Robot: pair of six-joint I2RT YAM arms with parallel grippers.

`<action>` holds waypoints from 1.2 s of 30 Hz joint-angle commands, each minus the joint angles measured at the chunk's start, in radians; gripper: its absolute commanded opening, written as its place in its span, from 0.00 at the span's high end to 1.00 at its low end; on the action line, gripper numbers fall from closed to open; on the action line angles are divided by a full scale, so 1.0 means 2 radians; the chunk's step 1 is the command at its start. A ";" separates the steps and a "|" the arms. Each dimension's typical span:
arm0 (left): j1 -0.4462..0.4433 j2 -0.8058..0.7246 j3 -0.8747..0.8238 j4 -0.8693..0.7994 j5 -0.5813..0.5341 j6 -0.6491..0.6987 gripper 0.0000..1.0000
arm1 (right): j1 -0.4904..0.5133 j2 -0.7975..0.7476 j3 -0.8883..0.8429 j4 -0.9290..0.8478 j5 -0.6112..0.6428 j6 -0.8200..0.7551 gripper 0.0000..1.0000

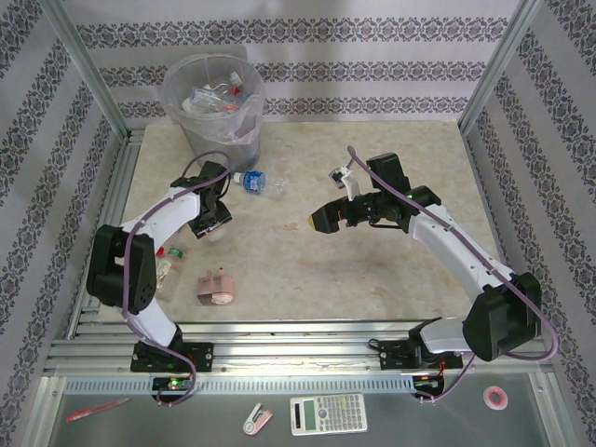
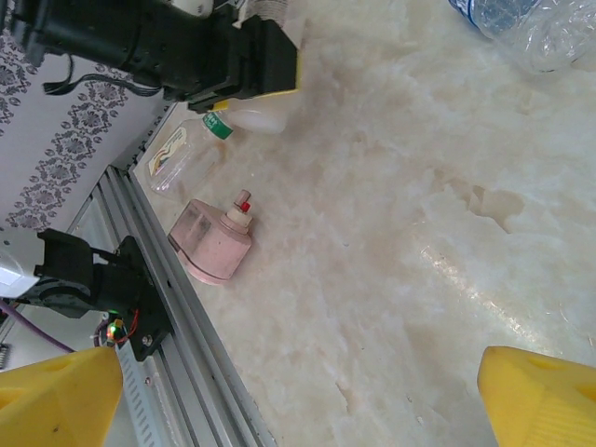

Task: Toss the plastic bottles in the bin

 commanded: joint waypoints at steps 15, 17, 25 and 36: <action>-0.003 -0.163 -0.045 -0.039 -0.037 0.023 0.55 | 0.006 0.031 0.016 0.008 -0.034 -0.005 0.02; -0.002 -0.185 -0.046 -0.036 -0.037 0.028 0.55 | 0.007 0.035 0.021 0.008 -0.035 -0.004 0.02; -0.003 -0.253 -0.049 -0.032 -0.048 0.048 0.56 | 0.010 0.048 0.041 -0.002 -0.037 -0.009 0.02; -0.002 -0.273 -0.004 0.025 -0.023 0.082 0.55 | 0.015 0.053 0.049 -0.007 -0.033 -0.010 0.02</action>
